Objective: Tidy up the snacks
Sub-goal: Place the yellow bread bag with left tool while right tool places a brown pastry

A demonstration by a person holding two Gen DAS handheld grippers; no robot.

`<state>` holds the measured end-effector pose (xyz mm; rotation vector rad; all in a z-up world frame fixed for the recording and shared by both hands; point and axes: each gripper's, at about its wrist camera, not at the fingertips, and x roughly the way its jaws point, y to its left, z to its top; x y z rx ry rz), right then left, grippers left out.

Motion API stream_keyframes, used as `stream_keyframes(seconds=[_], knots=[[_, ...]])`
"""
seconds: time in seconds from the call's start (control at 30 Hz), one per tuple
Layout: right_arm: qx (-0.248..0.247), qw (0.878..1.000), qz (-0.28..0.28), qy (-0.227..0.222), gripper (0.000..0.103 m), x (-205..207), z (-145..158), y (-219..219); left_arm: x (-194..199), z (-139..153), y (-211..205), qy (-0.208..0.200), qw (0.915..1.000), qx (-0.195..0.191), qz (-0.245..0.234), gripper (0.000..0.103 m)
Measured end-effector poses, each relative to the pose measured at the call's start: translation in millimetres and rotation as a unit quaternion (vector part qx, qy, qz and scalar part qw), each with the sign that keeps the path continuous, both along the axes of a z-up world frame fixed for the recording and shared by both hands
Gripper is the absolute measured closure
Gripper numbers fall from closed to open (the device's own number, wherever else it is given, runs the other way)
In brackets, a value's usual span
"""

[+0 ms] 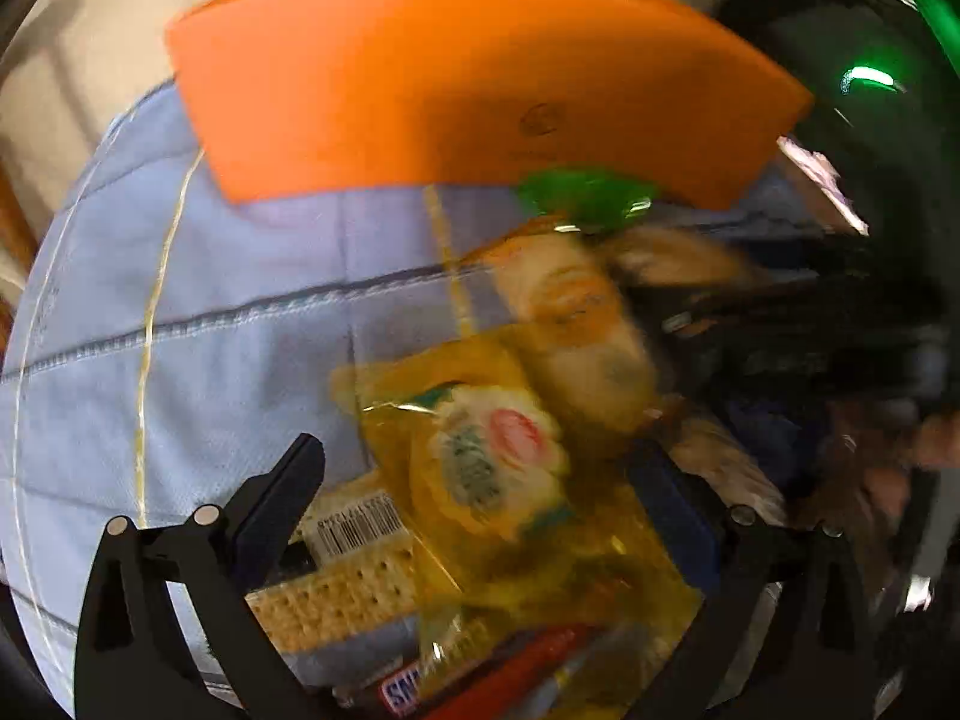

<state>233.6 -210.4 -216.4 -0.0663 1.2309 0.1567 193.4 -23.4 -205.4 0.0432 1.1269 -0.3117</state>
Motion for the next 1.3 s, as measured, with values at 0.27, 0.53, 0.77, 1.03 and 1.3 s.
stream_keyframes(seconds=[0.27,0.53,0.77,1.03,1.3], knots=[[0.023,0.999,-0.034,-0.036,0.044,-37.2,42.2,-21.4,0.5,12.5,25.2,0.012,0.9978,-0.063,0.016,0.057],[0.047,0.988,-0.066,-0.128,0.044,-61.2,128.7,-54.5,2.2,84.5,48.1,-0.051,0.9936,-0.082,0.059,0.057],[0.081,0.971,-0.095,-0.204,0.044,-5.0,190.0,-89.0,77.8,170.2,28.5,-0.132,0.9898,-0.035,0.041,0.057],[0.107,0.970,-0.099,-0.193,0.003,74.5,194.4,-92.1,117.3,181.3,22.4,-0.149,0.9876,-0.005,0.051,0.004],[0.066,0.981,-0.062,-0.171,0.004,26.5,159.2,-58.0,85.8,141.7,64.2,-0.113,0.9921,0.003,0.054,0.004]])
